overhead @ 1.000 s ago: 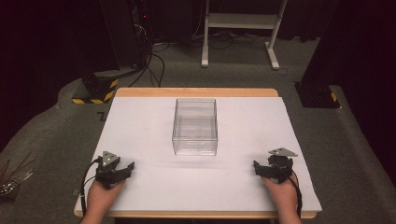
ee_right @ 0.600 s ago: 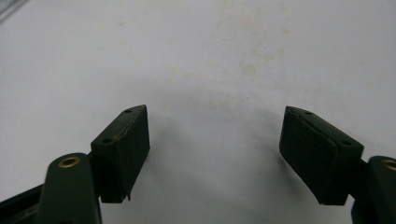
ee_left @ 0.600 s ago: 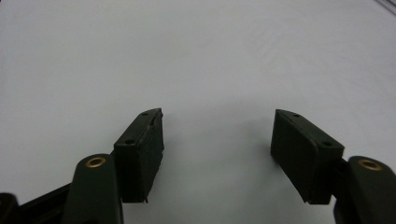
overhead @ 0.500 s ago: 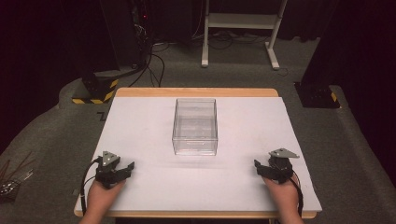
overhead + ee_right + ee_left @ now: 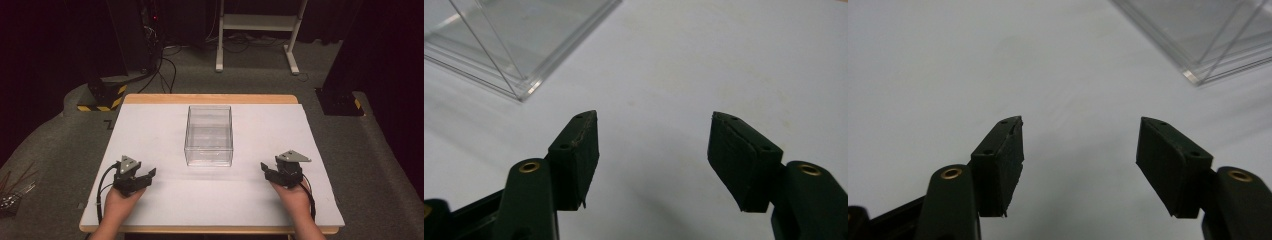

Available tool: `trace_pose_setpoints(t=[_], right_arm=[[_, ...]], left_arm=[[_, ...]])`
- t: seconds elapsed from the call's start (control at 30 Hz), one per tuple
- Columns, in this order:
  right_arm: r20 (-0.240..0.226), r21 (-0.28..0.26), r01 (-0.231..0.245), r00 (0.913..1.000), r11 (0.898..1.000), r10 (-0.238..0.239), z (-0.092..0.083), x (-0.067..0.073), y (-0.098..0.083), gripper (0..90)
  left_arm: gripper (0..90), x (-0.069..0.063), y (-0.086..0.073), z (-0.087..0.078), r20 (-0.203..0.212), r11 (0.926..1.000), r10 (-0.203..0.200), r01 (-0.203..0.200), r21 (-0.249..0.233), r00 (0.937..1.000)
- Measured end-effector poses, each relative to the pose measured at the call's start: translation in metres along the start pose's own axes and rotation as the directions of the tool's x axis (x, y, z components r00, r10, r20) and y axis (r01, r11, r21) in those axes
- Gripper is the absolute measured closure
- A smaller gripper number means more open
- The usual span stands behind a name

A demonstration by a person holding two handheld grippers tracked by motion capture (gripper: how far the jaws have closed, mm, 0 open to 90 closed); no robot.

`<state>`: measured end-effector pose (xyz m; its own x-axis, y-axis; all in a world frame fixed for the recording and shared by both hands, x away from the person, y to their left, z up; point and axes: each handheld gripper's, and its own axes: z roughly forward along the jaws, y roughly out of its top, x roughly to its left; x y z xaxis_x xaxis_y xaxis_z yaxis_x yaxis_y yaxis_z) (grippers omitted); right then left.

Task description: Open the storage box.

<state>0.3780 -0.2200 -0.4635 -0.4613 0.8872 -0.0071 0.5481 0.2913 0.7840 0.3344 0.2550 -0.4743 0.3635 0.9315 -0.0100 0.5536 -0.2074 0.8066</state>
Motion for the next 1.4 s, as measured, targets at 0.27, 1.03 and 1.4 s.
trace_pose_setpoints(t=[0.27, 1.03, 1.4], right_arm=[[-0.034, -0.053, 0.007, 0.9994, 0.999, -0.009, -0.006, 0.019, 0.005, 38.8], [-0.193, -0.129, 0.097, 0.9736, 0.987, -0.121, 0.004, 0.090, 0.012, 53.9], [-0.196, -0.143, 0.103, 0.9719, 0.984, -0.130, 0.011, 0.103, 0.022, 66.1]], left_arm=[[35.7, -0.050, 0.022, -0.003, 0.100, 0.9959, 0.059, -0.052, -0.075, 0.9932], [47.4, -0.099, 0.038, 0.027, 0.217, 0.9879, 0.067, -0.035, -0.151, 0.9738], [72.6, -0.107, 0.044, 0.038, 0.186, 0.9841, 0.066, -0.033, -0.175, 0.9802]])
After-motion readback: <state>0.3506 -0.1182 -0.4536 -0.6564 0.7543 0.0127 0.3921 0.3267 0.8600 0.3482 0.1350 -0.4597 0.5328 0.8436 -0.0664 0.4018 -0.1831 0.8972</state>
